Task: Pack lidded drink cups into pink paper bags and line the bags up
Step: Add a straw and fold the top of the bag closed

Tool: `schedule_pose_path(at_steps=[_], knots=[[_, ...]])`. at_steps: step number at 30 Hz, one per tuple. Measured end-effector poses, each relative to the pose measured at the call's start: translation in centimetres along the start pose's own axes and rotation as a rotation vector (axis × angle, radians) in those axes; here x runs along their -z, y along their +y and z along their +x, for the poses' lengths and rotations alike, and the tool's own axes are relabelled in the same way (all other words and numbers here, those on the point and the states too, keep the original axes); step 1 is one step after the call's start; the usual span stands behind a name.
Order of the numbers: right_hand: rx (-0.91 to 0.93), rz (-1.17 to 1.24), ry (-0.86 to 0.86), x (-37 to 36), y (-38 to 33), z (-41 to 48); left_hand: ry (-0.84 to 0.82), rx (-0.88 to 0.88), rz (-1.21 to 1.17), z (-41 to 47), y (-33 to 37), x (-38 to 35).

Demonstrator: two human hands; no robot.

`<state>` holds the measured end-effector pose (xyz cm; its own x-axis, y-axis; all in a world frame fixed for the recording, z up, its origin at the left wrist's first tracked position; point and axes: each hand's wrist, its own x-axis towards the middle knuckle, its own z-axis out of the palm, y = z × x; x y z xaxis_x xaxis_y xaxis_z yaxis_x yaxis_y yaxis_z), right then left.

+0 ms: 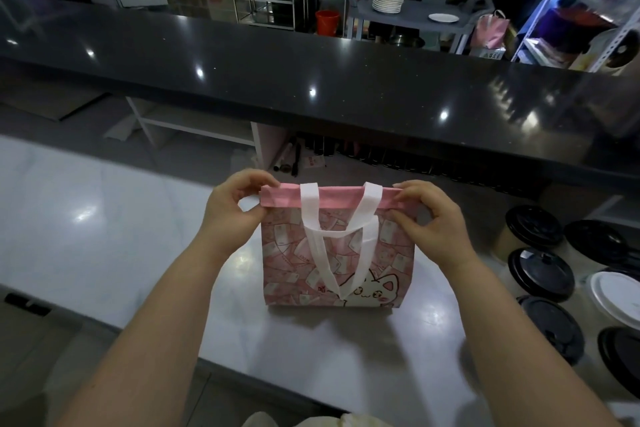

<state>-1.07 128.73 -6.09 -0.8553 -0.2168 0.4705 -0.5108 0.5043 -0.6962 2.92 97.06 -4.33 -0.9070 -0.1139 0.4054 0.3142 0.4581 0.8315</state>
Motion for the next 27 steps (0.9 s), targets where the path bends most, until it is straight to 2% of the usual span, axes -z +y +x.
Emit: schedule_pose_path(at_steps=[8, 11, 14, 17, 23, 27], knots=[[-0.279, 0.32, 0.063, 0.1, -0.9, 0.0, -0.05, -0.195, 0.296, -0.8, 0.3, 0.8], [-0.295, 0.199, 0.031, 0.0, -1.0, 0.2, 0.05, -0.16, 0.314, -0.9, 0.4, 0.0], [-0.257, -0.015, 0.023, -0.1, -1.2, 0.6, 0.035, -0.03, 0.294, -0.7, 0.5, -0.4], [-0.22, -0.144, 0.024, -0.3, -1.5, 1.0, 0.013, -0.11, 0.422, -0.2, 0.4, -0.2], [-0.168, -0.228, -0.029, 0.6, -2.1, 1.1, 0.084, -0.084, 0.446, -0.6, 0.8, -0.6], [-0.179, -0.189, -0.148, 2.1, -2.9, 1.5, 0.034, 0.056, 0.402, -1.1, 1.4, -0.2]])
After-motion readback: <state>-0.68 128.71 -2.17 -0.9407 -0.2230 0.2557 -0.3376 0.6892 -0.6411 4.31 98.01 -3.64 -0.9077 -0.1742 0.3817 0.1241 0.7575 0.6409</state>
